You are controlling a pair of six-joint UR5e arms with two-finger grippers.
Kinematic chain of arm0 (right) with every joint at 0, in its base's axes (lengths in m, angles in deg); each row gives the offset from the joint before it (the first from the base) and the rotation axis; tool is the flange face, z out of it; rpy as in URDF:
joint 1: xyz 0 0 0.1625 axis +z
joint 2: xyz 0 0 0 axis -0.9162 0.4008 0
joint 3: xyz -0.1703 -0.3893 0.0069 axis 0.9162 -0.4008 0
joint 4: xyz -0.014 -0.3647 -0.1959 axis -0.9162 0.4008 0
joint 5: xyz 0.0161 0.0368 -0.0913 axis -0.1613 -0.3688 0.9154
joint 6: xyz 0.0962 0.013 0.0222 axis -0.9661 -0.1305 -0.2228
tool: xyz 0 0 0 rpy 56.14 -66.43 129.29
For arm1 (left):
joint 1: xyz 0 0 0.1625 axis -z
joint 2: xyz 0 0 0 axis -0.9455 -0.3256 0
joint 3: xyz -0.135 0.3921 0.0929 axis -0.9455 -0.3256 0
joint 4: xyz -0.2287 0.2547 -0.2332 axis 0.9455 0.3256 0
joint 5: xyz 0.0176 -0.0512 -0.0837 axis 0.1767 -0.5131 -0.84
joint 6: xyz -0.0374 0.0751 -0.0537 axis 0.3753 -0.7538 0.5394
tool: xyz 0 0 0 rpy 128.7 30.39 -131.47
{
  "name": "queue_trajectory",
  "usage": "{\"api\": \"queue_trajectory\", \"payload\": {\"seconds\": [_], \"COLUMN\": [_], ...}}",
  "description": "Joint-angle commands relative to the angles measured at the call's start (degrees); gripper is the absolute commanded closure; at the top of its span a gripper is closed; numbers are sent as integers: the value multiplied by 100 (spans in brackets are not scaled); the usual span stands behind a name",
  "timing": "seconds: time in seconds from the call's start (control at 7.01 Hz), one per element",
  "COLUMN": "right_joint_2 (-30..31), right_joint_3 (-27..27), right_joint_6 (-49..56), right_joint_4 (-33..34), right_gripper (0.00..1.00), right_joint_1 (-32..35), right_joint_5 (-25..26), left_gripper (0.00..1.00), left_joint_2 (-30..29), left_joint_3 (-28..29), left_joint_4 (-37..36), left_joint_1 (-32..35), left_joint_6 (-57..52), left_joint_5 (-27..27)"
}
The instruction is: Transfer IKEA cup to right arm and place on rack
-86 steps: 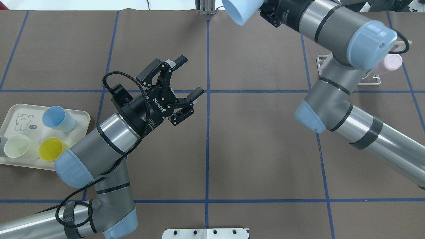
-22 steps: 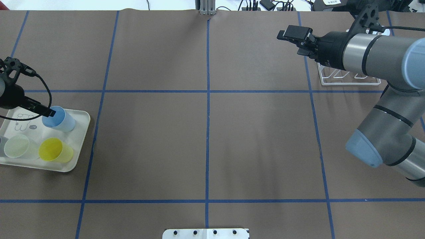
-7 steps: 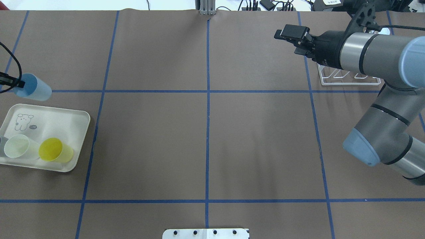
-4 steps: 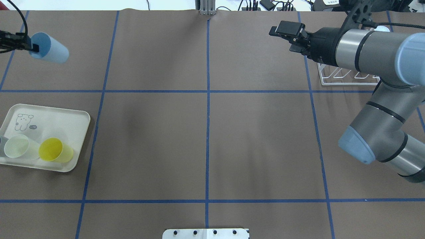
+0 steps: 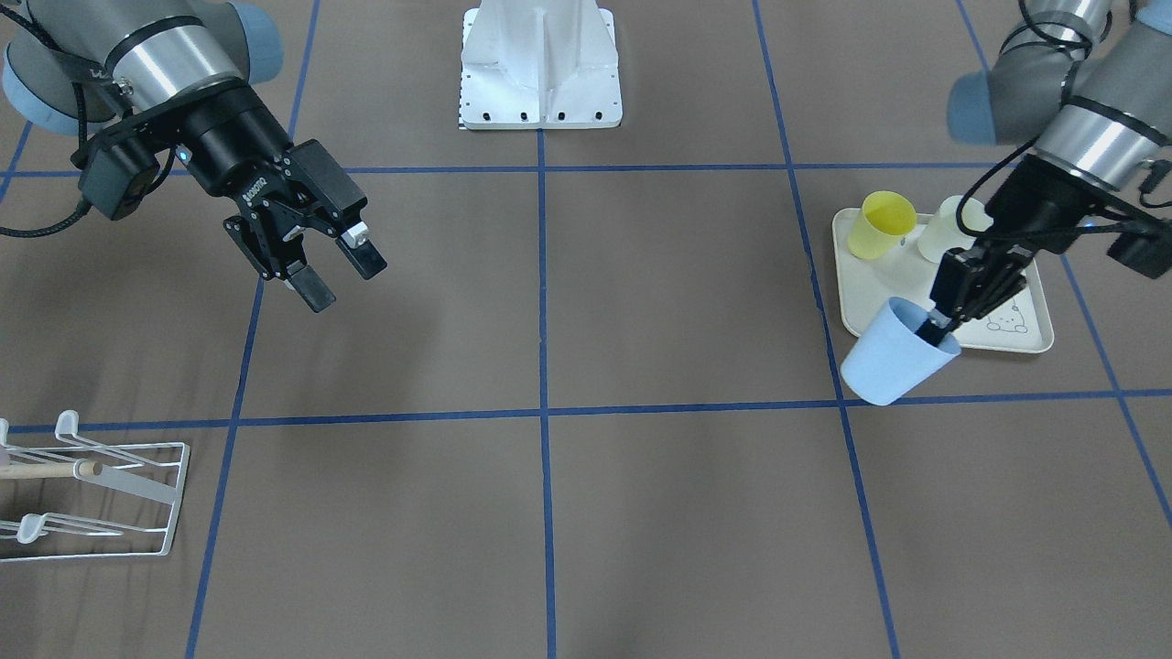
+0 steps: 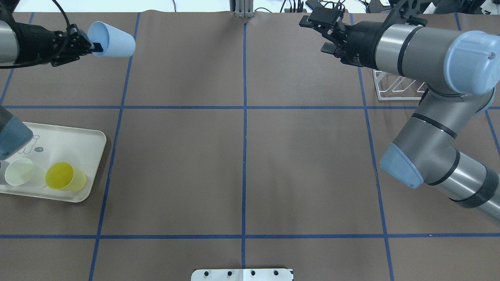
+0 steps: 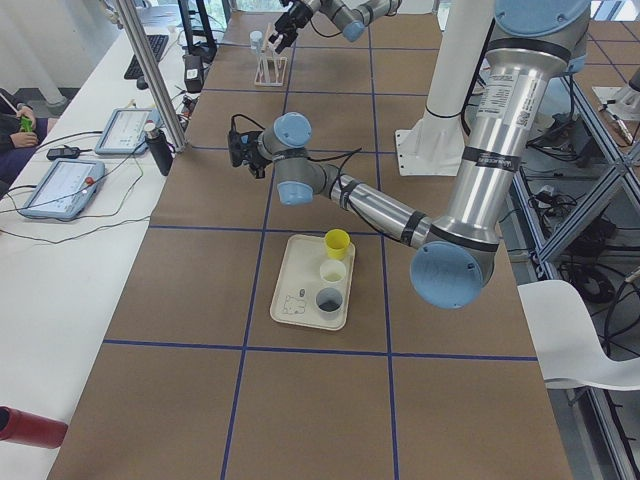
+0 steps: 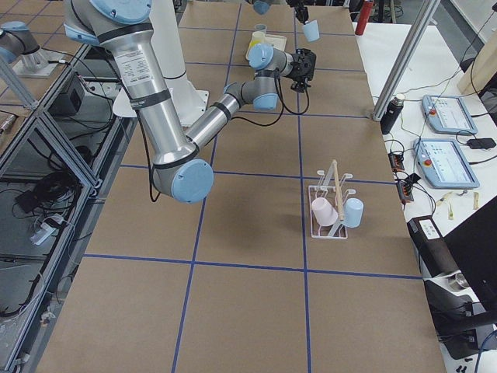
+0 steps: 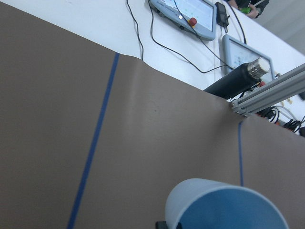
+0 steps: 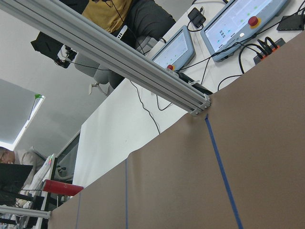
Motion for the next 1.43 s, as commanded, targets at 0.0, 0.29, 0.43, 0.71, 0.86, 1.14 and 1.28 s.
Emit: {"api": "queue_trajectory", "payload": {"seconds": [0.0,0.29,0.43,0.71,0.86,1.14,1.28], "right_joint_2": [-125,-142,-142,-142,-142,-142,-133], "right_joint_3": [-66,-163,-163,-181,-216,-225,-225], "right_joint_6": [-502,-791,-1020,-1363,-1426,-1505,-1497], "right_joint_4": [-462,-1018,-1263,-1755,-2045,-2215,-2215], "right_gripper": [0,0,0,0,0,0,0], "right_joint_1": [-175,-412,-535,-816,-922,-1080,-1125], "right_joint_5": [322,727,981,1404,1571,1678,1678], "left_gripper": [100,100,100,100,100,100,100], "left_joint_2": [-269,-891,-999,-1026,-1078,-1289,-1447], "left_joint_3": [36,708,1017,1091,1108,1117,1108], "left_joint_4": [797,1665,2410,3084,3277,3314,3305], "left_joint_1": [-997,-1473,-1606,-1660,-1660,-2045,-2152], "left_joint_6": [1942,3780,4232,4857,5095,5080,5063], "left_joint_5": [1632,2925,3402,3538,3538,3547,3547]}}
